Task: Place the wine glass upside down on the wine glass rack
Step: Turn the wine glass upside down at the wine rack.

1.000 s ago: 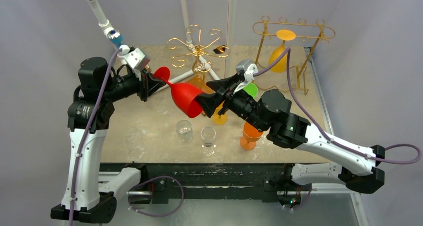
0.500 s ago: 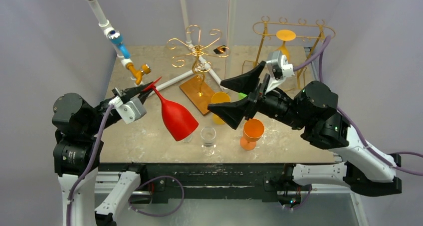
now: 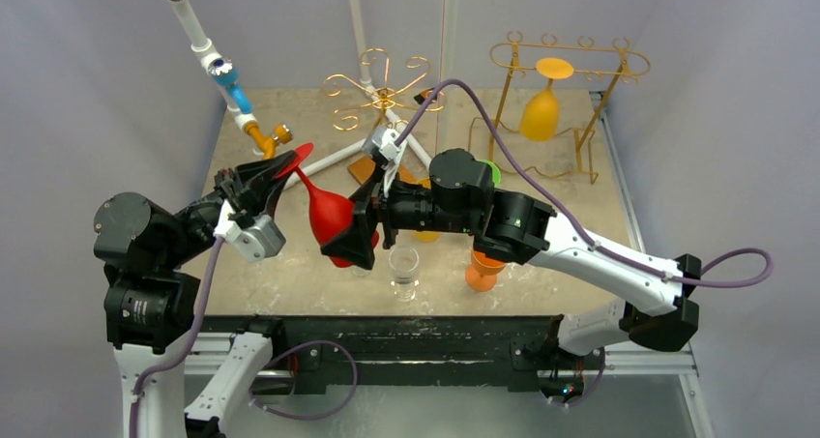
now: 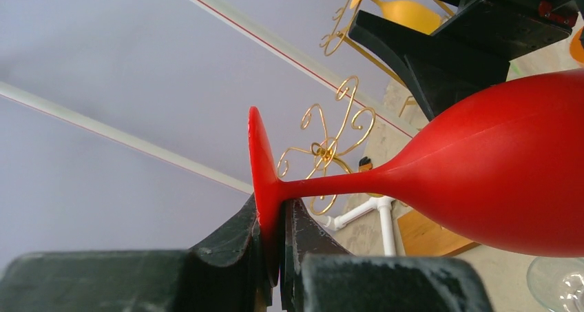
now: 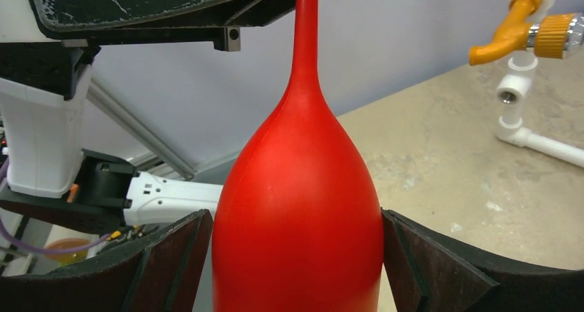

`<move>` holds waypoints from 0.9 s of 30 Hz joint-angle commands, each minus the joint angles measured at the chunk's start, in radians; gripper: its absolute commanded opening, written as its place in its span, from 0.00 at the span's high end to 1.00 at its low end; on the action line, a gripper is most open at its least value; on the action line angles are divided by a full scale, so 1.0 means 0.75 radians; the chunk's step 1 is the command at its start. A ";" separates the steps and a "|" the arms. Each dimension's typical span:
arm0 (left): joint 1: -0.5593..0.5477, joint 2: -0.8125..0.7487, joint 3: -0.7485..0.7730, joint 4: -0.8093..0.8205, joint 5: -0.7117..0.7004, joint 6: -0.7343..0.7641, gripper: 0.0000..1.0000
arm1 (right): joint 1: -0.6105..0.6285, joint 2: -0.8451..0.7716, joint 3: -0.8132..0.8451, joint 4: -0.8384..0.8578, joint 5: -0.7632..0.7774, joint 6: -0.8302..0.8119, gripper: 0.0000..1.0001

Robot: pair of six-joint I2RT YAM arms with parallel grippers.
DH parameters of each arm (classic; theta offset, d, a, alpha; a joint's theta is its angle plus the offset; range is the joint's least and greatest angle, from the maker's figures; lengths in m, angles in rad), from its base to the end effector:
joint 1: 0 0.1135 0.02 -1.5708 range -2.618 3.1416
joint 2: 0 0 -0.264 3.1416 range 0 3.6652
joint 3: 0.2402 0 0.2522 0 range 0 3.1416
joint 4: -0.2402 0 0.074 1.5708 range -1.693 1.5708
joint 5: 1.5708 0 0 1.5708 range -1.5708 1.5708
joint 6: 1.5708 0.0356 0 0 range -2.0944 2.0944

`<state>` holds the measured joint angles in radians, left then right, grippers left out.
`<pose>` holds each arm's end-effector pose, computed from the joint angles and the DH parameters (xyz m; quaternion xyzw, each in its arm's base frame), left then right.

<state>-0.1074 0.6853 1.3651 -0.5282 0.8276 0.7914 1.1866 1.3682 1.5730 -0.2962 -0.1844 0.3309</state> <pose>0.0622 -0.0331 0.4961 0.5339 0.4048 -0.0139 0.7422 0.1075 0.2834 0.4707 -0.3616 0.6435 0.5112 0.4403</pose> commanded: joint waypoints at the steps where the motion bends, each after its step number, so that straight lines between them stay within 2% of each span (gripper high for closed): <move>1: 0.004 -0.001 0.035 0.069 0.106 0.078 1.00 | 0.015 -0.013 -0.004 0.150 -0.124 0.040 0.01; 6: 0.012 0.002 0.028 0.064 0.113 0.092 1.00 | 0.032 0.046 -0.007 0.177 -0.132 0.057 0.01; 7: 0.011 0.003 0.027 0.065 0.114 0.091 1.00 | 0.033 0.047 -0.015 0.181 -0.120 0.058 0.04; 13: 0.012 0.001 0.027 0.068 0.116 0.059 0.99 | 0.034 0.001 -0.057 0.180 0.042 0.057 0.41; 14: 0.012 0.003 0.027 0.074 0.111 0.037 0.89 | 0.034 -0.012 -0.064 0.179 0.071 0.049 0.46; 15: 0.012 0.007 0.027 0.083 0.105 0.007 0.73 | 0.032 -0.029 -0.074 0.177 0.118 0.035 0.51; 17: 0.012 0.017 0.033 0.085 0.091 -0.054 0.33 | 0.029 -0.069 -0.094 0.162 0.232 -0.004 0.62; 18: 0.011 0.022 0.036 0.085 0.084 -0.090 0.18 | 0.027 -0.087 -0.099 0.154 0.292 -0.022 0.65; 19: 0.012 0.024 0.038 0.087 0.077 -0.123 0.09 | 0.025 -0.102 -0.101 0.142 0.348 -0.038 0.67; 21: 0.012 0.030 0.037 0.100 0.055 -0.203 0.01 | 0.011 -0.130 -0.094 0.109 0.449 -0.065 0.70; 23: 0.012 0.041 0.042 0.111 0.028 -0.288 0.00 | -0.015 -0.169 -0.102 0.084 0.552 -0.081 0.77; 27: 0.012 0.085 0.090 0.081 -0.025 -0.458 0.00 | -0.174 -0.277 -0.161 0.065 0.722 -0.116 0.79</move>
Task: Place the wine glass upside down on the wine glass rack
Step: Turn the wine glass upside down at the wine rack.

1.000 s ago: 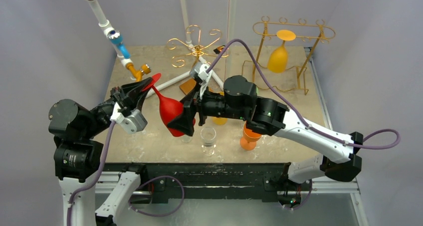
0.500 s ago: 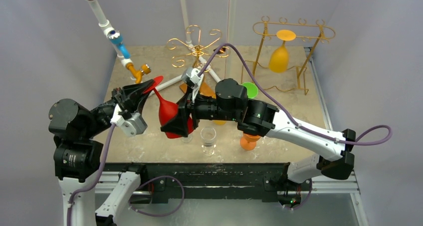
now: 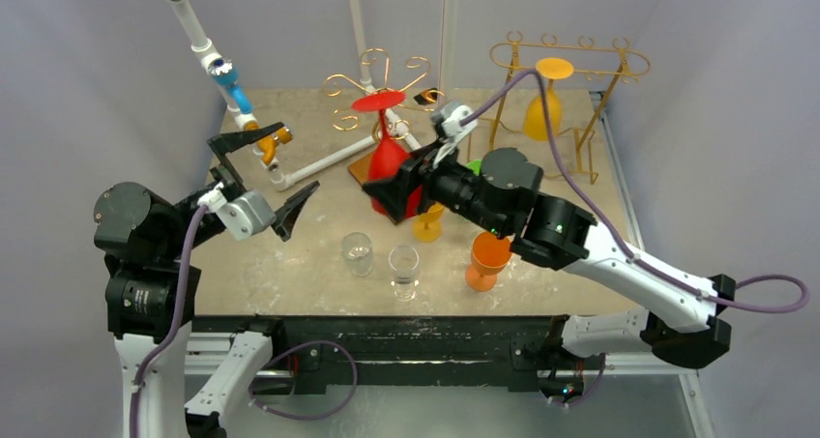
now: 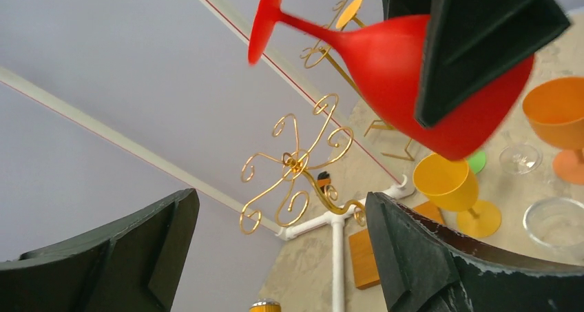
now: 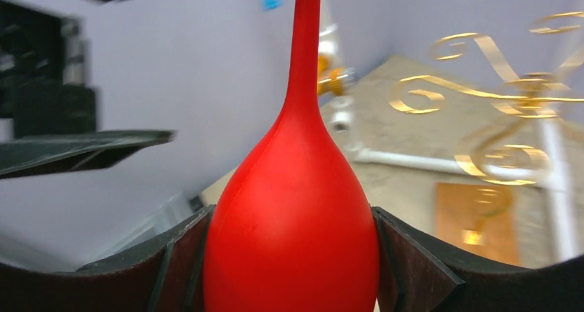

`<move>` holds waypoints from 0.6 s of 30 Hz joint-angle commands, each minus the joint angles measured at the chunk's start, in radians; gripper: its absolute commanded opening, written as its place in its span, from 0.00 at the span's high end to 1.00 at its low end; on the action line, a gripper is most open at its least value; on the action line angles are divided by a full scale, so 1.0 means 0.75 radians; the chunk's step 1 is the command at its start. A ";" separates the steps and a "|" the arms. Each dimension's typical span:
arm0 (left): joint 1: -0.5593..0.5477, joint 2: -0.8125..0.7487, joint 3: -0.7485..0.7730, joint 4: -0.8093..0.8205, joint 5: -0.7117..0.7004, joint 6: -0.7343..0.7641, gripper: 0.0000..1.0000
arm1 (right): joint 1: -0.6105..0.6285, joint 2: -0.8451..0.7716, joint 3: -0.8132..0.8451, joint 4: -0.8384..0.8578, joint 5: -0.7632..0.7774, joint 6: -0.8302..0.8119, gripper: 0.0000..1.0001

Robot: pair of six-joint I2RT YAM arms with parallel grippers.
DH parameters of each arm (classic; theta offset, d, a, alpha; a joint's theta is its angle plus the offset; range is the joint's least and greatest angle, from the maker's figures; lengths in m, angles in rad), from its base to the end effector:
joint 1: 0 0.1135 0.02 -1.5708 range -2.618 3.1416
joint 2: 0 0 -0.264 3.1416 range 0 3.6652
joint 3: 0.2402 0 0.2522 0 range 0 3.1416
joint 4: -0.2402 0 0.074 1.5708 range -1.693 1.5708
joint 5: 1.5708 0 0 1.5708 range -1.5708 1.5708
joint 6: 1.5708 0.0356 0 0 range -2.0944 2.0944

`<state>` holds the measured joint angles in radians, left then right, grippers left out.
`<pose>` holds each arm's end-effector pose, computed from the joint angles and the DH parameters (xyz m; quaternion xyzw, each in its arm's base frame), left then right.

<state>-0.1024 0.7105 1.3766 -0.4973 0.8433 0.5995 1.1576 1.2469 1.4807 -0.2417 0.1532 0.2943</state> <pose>0.0686 -0.0338 0.5006 0.4960 0.4451 -0.0843 0.7408 0.1132 0.2447 0.4780 -0.2472 0.6654 0.4256 0.5613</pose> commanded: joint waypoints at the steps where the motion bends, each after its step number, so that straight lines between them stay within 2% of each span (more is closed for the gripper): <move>1: 0.006 0.072 0.102 0.002 -0.054 -0.233 0.00 | -0.187 -0.140 -0.057 -0.014 0.329 -0.074 0.81; 3: 0.006 0.117 0.160 -0.079 -0.059 -0.284 0.00 | -0.309 -0.196 -0.108 -0.008 0.427 -0.098 0.89; 7: 0.006 0.171 0.213 -0.181 -0.055 -0.353 0.00 | -0.534 -0.334 -0.278 0.070 0.600 -0.145 0.90; 12: 0.005 0.149 0.146 -0.145 -0.049 -0.386 0.00 | -0.815 -0.476 -0.524 0.187 0.680 -0.137 0.92; 18: 0.005 0.127 0.074 -0.081 -0.061 -0.403 0.00 | -1.081 -0.472 -0.735 0.313 0.787 -0.103 0.95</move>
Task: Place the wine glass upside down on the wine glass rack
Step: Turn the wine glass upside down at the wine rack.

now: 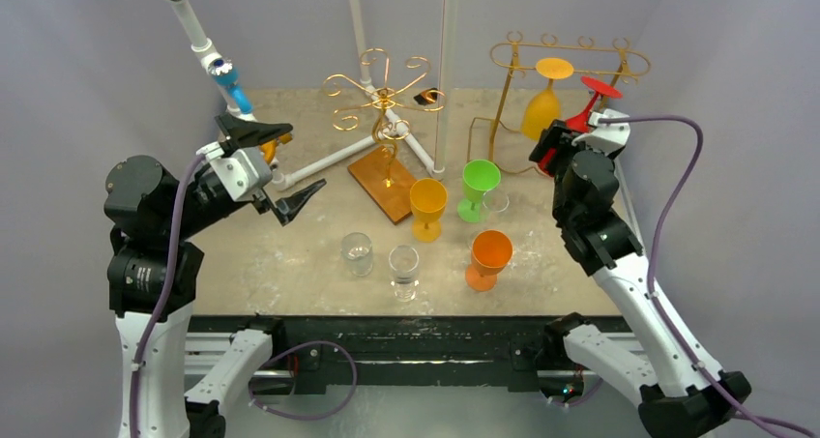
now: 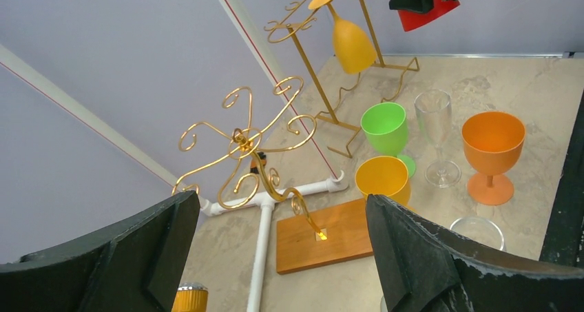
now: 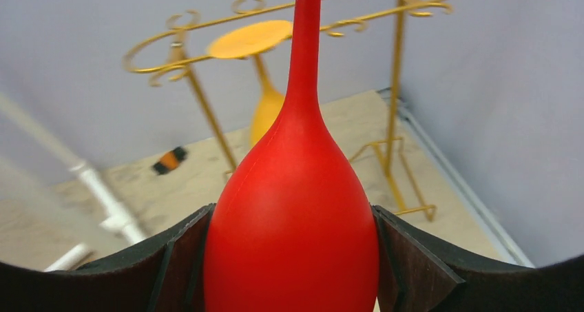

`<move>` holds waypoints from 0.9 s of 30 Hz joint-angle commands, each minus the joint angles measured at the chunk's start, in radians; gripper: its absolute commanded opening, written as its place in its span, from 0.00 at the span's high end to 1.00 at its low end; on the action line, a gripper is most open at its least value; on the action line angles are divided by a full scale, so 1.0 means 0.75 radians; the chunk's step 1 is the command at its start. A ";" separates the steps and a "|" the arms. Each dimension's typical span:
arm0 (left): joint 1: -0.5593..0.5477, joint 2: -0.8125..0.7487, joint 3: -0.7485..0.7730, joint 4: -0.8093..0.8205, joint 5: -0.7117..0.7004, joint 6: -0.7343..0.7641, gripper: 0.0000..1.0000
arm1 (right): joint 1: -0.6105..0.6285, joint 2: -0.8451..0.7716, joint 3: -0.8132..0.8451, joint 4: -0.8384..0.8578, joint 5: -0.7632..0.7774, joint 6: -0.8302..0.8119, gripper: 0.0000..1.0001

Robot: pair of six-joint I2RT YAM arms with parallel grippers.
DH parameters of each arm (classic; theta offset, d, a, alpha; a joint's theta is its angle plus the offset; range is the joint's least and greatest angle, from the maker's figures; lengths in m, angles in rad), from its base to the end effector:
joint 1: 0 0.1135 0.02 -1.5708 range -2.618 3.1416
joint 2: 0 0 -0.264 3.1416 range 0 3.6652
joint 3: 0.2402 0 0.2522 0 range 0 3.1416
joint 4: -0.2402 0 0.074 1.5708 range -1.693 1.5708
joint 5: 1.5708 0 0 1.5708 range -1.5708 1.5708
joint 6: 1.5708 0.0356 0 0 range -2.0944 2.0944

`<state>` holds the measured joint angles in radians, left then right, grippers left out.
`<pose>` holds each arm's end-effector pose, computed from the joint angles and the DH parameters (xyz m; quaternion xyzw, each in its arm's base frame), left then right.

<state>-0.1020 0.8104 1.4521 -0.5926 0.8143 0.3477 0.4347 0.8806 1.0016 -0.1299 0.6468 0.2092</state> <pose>0.0935 -0.0356 0.5043 0.4208 0.5533 -0.1895 0.6935 0.1816 0.0607 0.4053 0.1465 0.6943 -0.0029 0.7046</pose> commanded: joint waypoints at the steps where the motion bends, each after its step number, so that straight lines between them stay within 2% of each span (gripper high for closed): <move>1: 0.005 0.000 -0.028 0.043 -0.022 -0.068 0.00 | -0.154 0.036 -0.120 0.206 0.142 0.016 0.97; 6: 0.005 0.003 -0.052 0.033 -0.007 -0.038 0.00 | -0.262 0.166 -0.203 0.368 0.250 0.034 1.00; 12: 0.005 0.010 -0.065 0.038 0.006 -0.006 0.00 | -0.349 0.292 -0.216 0.524 0.256 -0.018 1.00; 20: 0.004 0.056 -0.073 0.047 0.028 0.002 0.00 | -0.389 0.402 -0.176 0.651 0.258 -0.100 1.00; 27: 0.004 0.087 -0.080 0.070 0.035 -0.005 0.00 | -0.396 0.496 -0.187 0.867 0.334 -0.215 1.00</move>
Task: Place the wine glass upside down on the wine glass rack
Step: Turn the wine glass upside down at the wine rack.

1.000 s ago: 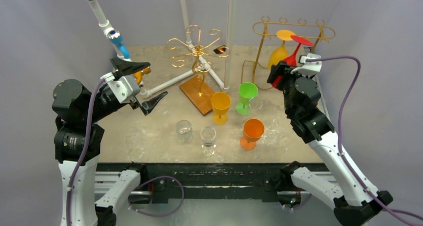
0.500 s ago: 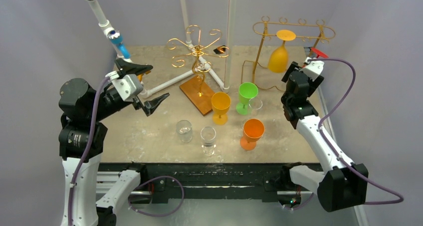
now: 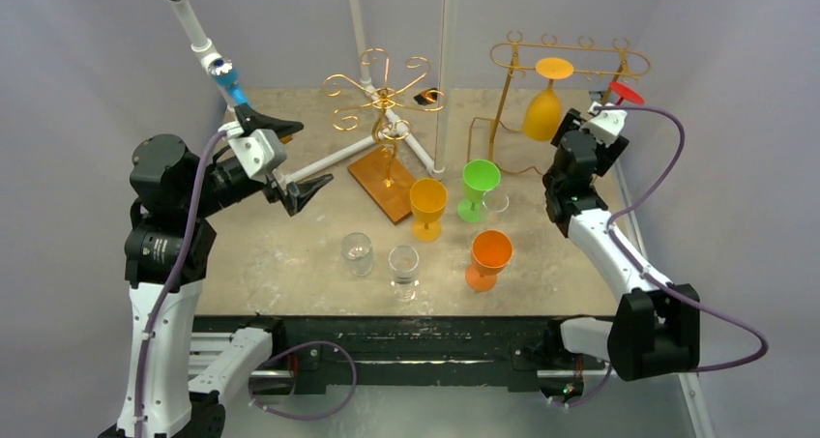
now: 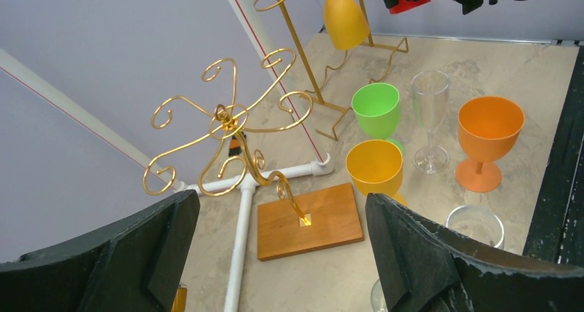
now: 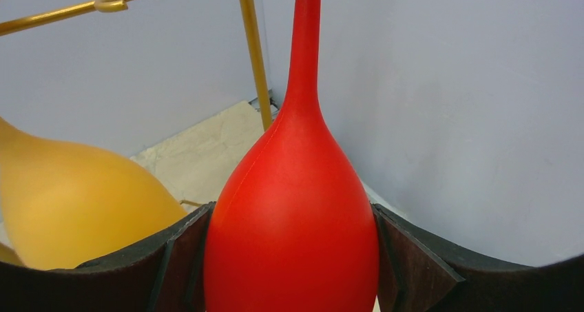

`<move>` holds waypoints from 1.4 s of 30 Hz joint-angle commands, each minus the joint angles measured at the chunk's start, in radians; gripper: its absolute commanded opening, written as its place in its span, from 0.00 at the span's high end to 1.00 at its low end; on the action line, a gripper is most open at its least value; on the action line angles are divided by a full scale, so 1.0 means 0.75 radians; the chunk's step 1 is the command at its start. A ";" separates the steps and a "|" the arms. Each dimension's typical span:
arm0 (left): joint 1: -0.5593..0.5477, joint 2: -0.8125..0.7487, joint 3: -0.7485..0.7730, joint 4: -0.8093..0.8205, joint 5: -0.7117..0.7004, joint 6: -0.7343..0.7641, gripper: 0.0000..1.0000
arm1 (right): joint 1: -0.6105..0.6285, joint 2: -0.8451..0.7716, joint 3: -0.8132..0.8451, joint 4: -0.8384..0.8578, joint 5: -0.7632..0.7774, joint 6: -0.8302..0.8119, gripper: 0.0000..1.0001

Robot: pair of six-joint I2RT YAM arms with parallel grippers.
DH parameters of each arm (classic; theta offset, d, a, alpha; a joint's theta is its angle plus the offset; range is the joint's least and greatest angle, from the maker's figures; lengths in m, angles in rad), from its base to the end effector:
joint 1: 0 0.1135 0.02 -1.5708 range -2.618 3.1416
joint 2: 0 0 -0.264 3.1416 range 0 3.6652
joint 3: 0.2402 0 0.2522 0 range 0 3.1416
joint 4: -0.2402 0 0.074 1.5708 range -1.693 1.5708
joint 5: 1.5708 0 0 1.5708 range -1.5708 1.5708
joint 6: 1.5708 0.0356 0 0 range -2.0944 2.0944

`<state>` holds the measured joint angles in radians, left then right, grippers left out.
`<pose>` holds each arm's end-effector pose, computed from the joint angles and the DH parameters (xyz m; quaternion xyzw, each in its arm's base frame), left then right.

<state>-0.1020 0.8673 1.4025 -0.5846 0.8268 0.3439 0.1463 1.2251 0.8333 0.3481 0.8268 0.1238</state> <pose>0.1240 -0.0390 0.4865 0.4168 0.5857 -0.2127 0.6618 0.2787 0.0146 0.3195 0.2703 0.6646 -0.2023 0.6665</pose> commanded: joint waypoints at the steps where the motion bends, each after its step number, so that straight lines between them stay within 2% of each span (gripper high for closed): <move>1: 0.005 0.013 -0.015 0.065 0.020 -0.004 0.00 | -0.013 0.062 0.041 0.267 0.117 -0.134 1.00; 12: 0.004 0.048 -0.031 0.087 0.038 0.033 0.00 | -0.017 0.326 0.085 0.756 0.292 -0.512 1.00; 20: 0.003 0.051 -0.081 0.115 0.063 0.050 0.00 | -0.019 0.407 0.026 1.267 0.359 -0.823 1.00; 24: 0.003 0.034 -0.116 0.115 0.076 0.063 0.00 | -0.023 0.453 0.058 1.346 0.369 -0.882 1.00; 33: 0.002 0.018 -0.147 0.078 0.078 0.118 0.00 | -0.027 0.528 0.088 1.282 0.321 -0.888 0.96; 42: -0.003 0.027 -0.144 0.054 0.070 0.149 0.00 | -0.036 0.617 0.118 1.330 0.311 -0.934 0.94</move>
<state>-0.1024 0.8883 1.2942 -0.5522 0.8600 0.4179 0.1268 1.6730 0.8688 1.2728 1.0740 -0.5491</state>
